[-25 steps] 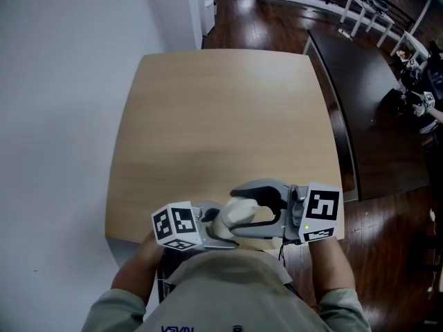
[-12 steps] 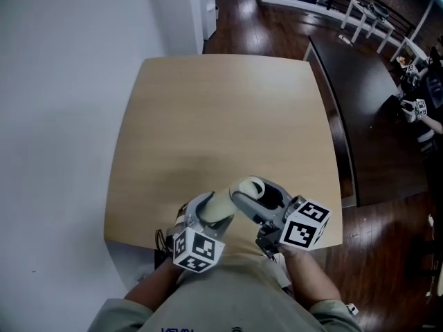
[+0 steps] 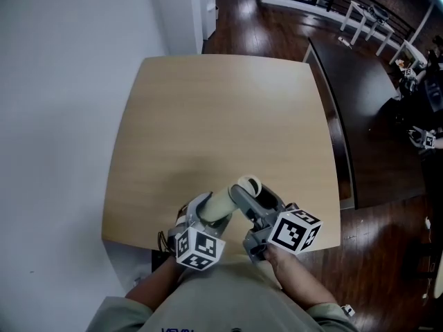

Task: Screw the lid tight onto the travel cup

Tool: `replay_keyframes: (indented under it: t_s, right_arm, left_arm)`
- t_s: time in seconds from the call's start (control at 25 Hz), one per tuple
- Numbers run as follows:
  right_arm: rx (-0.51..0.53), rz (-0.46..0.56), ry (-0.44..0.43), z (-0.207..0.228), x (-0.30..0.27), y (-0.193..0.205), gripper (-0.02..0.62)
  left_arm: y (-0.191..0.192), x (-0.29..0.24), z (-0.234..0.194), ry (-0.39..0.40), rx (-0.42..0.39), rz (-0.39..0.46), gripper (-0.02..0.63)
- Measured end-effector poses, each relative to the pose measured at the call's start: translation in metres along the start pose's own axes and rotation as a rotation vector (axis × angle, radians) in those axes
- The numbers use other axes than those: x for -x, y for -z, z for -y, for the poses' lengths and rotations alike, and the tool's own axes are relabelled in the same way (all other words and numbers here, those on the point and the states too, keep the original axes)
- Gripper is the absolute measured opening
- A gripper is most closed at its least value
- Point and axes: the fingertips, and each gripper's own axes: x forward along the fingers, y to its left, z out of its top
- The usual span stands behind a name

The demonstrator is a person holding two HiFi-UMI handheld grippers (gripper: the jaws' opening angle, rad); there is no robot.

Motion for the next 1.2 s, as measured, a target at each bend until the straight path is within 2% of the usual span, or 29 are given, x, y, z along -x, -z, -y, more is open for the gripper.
replay_keyframes:
  t_s: [0.16,0.24,0.36,0.48,0.56,0.64,0.76,0.92,1.08,1.12,1.2]
  right_arm:
    - [0.105,0.022,-0.164,-0.027,0.018,-0.024,0.313]
    - [0.184,0.021,-0.271,-0.045,0.033,-0.034,0.314]
    - [0.334,-0.019,-0.427,-0.074,0.056,-0.039,0.314]
    - [0.460,-0.089,-0.559,-0.100,0.074,-0.036,0.314]
    - [0.492,-0.133,-0.665,-0.119,0.085,-0.036,0.325]
    - [0.503,-0.176,-0.766,-0.139,0.095,-0.035,0.328]
    - [0.538,-0.234,-0.852,-0.153,0.102,-0.031,0.330]
    - [0.570,-0.279,-0.884,-0.158,0.101,-0.022,0.330]
    - [0.543,-0.282,-0.887,-0.157,0.097,-0.020,0.314]
    - [0.538,-0.279,-0.885,-0.157,0.097,-0.020,0.284]
    - [0.535,-0.273,-0.868,-0.153,0.093,-0.020,0.282]
  left_arm:
    - [-0.022,0.011,0.015,0.229,0.094,0.108,0.313]
    - [-0.036,0.024,0.025,0.400,0.148,0.186,0.313]
    - [-0.057,0.055,0.048,0.711,0.226,0.305,0.314]
    - [-0.075,0.091,0.070,0.989,0.236,0.360,0.313]
    - [-0.087,0.108,0.081,1.121,0.228,0.380,0.313]
    - [-0.096,0.121,0.087,1.220,0.219,0.394,0.313]
    - [-0.104,0.135,0.091,1.324,0.199,0.398,0.313]
    - [-0.105,0.146,0.095,1.386,0.174,0.390,0.313]
    - [-0.103,0.143,0.097,1.373,0.160,0.376,0.313]
    - [-0.102,0.141,0.096,1.359,0.163,0.376,0.313]
    - [-0.101,0.135,0.092,1.310,0.162,0.377,0.313]
